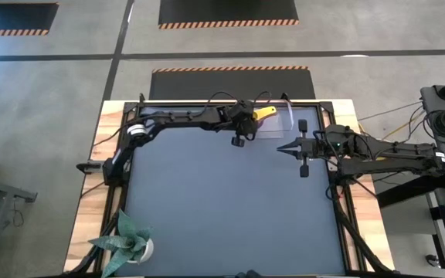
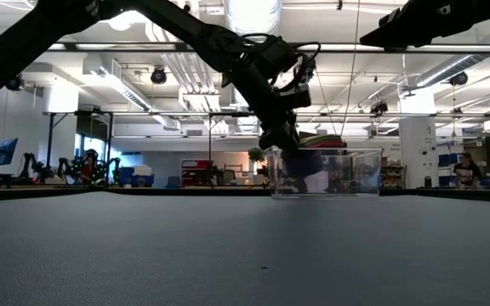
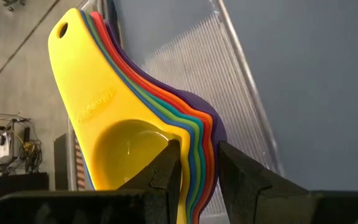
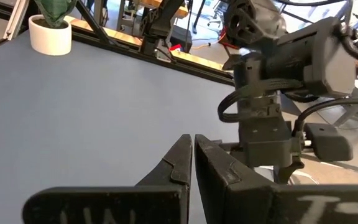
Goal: Nest measuring cups in basket
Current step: Put the stacked colored measuring cups into the transparent bin
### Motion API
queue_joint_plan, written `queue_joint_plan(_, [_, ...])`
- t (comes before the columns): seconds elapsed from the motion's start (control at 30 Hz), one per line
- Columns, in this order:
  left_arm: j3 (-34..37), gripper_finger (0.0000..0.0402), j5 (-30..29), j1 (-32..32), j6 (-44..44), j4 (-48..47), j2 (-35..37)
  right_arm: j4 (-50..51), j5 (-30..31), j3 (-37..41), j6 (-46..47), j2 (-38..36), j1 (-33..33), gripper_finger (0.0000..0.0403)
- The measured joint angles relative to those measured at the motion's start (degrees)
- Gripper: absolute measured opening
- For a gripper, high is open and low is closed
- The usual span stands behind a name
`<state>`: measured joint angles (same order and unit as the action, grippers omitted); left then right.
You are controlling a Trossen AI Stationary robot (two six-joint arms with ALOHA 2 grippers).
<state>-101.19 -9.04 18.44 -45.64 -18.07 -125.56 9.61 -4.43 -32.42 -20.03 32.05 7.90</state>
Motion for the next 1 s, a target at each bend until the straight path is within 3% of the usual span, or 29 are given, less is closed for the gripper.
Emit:
queue_joint_plan(0.2, [-5.7,0.0070,1.1,0.4,-1.1,-7.1,0.0,0.0,0.0,0.0,-0.1,0.0,0.0,0.0009])
queue_joint_plan(0.4, [-10.1,0.0070,7.0,1.5,-1.8,-11.2,0.0,0.0,0.0,0.0,-0.1,0.0,0.0,0.0009])
queue_joint_plan(1.0, [-12.8,0.0070,11.3,2.3,-1.9,-7.1,0.0,-0.1,0.0,0.0,-0.1,0.0,0.0,0.0009])
